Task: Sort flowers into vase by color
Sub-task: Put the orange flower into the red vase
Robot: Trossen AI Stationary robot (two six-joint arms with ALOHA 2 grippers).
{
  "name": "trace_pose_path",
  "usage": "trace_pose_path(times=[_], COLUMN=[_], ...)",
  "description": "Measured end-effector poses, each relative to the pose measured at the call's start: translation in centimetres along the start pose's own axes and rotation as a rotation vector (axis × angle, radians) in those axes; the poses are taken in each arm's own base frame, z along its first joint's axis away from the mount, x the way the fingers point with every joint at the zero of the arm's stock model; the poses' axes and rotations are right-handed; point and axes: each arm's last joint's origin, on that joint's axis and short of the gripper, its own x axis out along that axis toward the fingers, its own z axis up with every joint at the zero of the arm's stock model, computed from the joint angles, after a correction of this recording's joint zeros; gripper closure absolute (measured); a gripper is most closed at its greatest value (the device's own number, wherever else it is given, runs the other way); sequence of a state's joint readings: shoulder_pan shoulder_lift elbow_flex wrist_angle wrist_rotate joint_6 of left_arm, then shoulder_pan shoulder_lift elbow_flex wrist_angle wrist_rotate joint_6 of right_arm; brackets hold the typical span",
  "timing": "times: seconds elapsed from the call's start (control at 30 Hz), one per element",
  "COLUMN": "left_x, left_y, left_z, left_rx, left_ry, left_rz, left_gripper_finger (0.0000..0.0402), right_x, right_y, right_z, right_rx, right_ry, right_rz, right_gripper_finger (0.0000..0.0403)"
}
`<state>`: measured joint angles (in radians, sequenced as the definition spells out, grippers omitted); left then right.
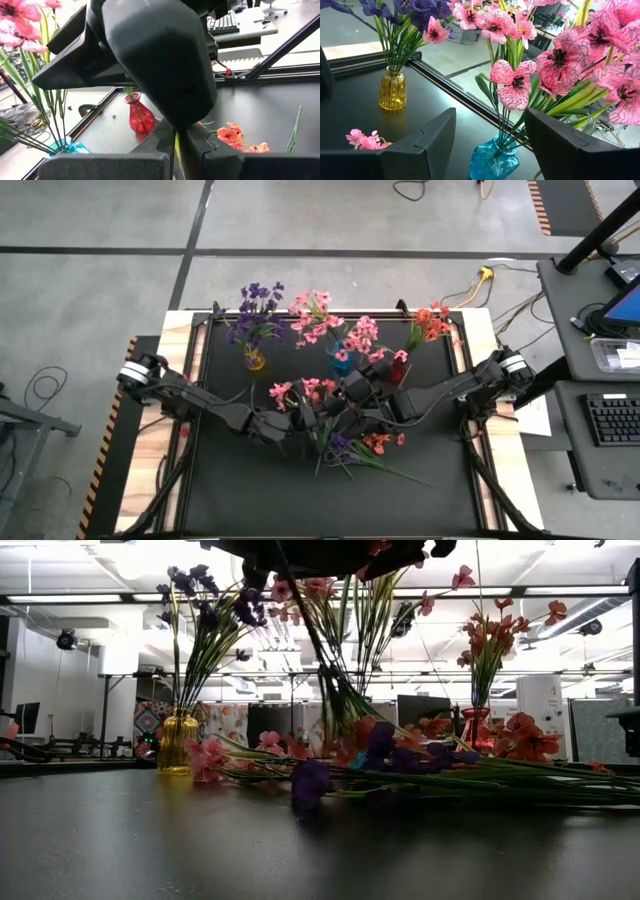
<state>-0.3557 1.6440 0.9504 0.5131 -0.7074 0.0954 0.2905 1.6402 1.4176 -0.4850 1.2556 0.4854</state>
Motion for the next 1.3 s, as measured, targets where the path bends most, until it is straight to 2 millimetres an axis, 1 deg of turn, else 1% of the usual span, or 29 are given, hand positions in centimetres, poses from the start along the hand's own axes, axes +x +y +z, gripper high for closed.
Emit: trace_pose_path(times=[0.23,0.47,0.63,0.73,0.9,1.1,1.3], left_x=[0.8,0.9,0.0,-0.6,-1.0,-1.1,-1.5], left_y=[-0.9,-1.1,-2.3,-2.8,-2.9,-2.6,-2.6], left_z=[-0.7,-0.9,-0.9,-1.0,-1.1,-1.2,-0.9], left_rx=[-0.001,0.011,0.121,0.164,0.188,0.166,0.182], left_ry=[0.0,0.01,0.002,0.013,0.047,0.062,0.062], left_rz=[-0.018,-0.025,-0.078,-0.043,-0.041,0.063,0.057], left_gripper_finger=[0.0401,0.0401,0.0401,0.0401,0.0401,0.0401,0.0396], right_x=[0.0,0.0,0.0,0.1,0.1,0.0,0.0], right_y=[0.0,0.0,0.1,0.0,0.0,-0.1,-0.1], right_z=[0.0,0.1,0.1,0.2,0.2,0.2,0.2], right_rx=[0.011,0.016,0.015,0.009,-0.003,-0.007,-0.024], right_ry=[0.001,-0.004,-0.004,-0.011,-0.014,-0.018,-0.017], right_rz=[0.005,0.0,0.0,-0.011,-0.017,-0.025,-0.024], right_gripper_finger=[0.0174,0.0174,0.0174,0.0174,0.0174,0.0174,0.0174])
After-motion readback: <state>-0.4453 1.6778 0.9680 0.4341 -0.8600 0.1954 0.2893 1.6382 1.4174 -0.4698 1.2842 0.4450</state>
